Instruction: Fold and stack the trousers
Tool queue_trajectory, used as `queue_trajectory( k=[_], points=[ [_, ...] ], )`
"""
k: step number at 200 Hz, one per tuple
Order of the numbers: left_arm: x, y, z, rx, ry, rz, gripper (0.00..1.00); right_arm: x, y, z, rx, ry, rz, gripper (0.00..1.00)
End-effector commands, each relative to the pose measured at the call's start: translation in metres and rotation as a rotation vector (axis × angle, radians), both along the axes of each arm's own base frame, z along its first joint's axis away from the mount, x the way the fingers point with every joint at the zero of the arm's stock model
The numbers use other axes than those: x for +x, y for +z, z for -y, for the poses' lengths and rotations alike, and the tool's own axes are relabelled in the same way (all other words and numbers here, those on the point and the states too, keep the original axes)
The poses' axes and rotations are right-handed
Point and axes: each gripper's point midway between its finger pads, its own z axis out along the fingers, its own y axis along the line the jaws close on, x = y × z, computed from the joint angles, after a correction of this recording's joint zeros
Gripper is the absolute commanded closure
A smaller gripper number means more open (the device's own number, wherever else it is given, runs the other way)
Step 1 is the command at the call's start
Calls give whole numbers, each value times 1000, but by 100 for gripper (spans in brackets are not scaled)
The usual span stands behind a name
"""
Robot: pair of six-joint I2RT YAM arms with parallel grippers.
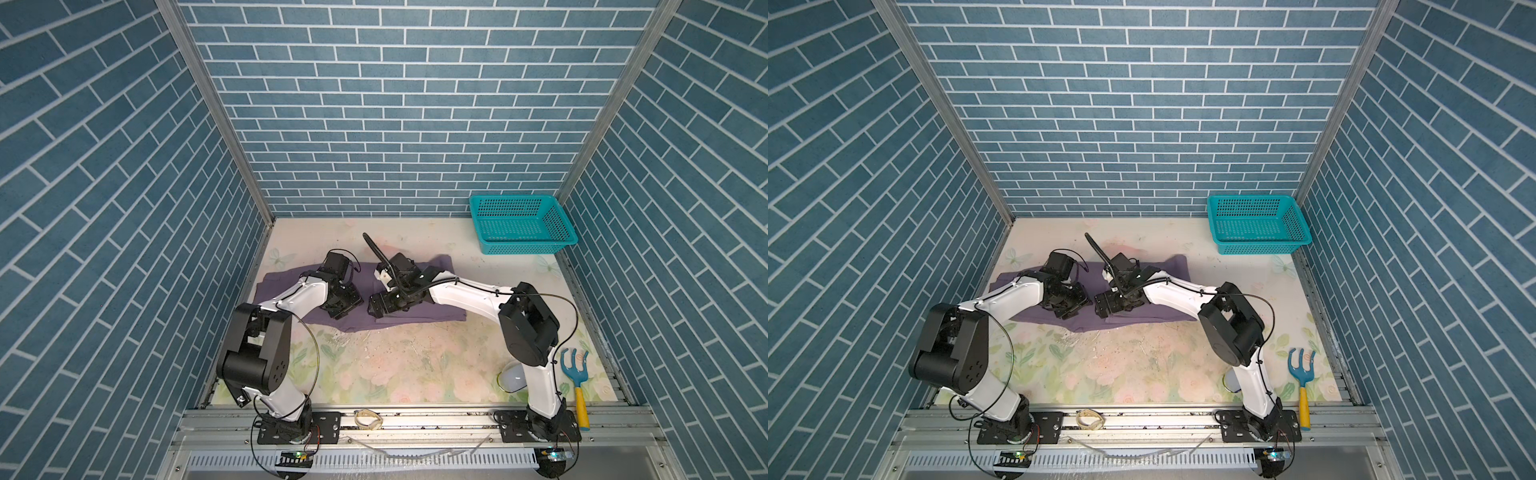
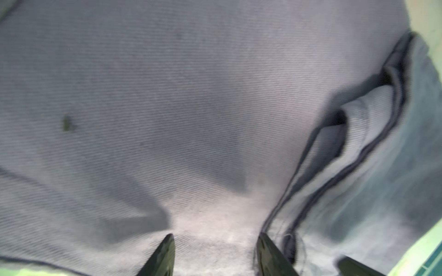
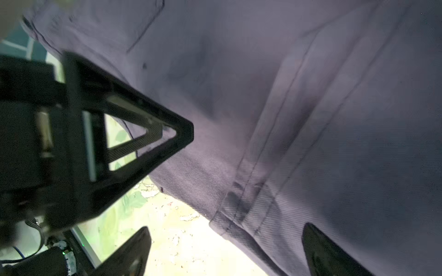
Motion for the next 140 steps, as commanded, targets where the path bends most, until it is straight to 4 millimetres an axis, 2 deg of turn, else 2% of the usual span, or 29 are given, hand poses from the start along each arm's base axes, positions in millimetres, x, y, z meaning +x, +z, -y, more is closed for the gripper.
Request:
queue_trajectory(
  k=[1, 15, 35, 60, 76, 96, 129, 140],
  points=[
    [16, 12, 12, -4, -44, 30, 42, 38, 56, 51, 109, -163, 47, 2],
    [24, 17, 25, 8, -88, 43, 41, 55, 63, 91, 145, -270, 41, 1],
    [39, 18, 41, 18, -132, 59, 39, 65, 53, 147, 122, -385, 18, 4],
    [61, 16, 50, 20, -139, 88, 37, 60, 37, 189, 141, -469, -63, 18],
    [76, 18, 58, -4, -138, 121, 34, 56, 27, 202, 183, -514, -117, 24],
    [90, 17, 71, -32, -151, 155, 32, 52, 17, 211, 222, -559, -156, 25],
    [100, -3, 82, -32, -176, 126, 31, 54, 14, 214, 242, -588, -176, 26],
    [104, -7, 85, -35, -182, 124, 34, 55, 14, 214, 243, -589, -177, 26]
  ],
)
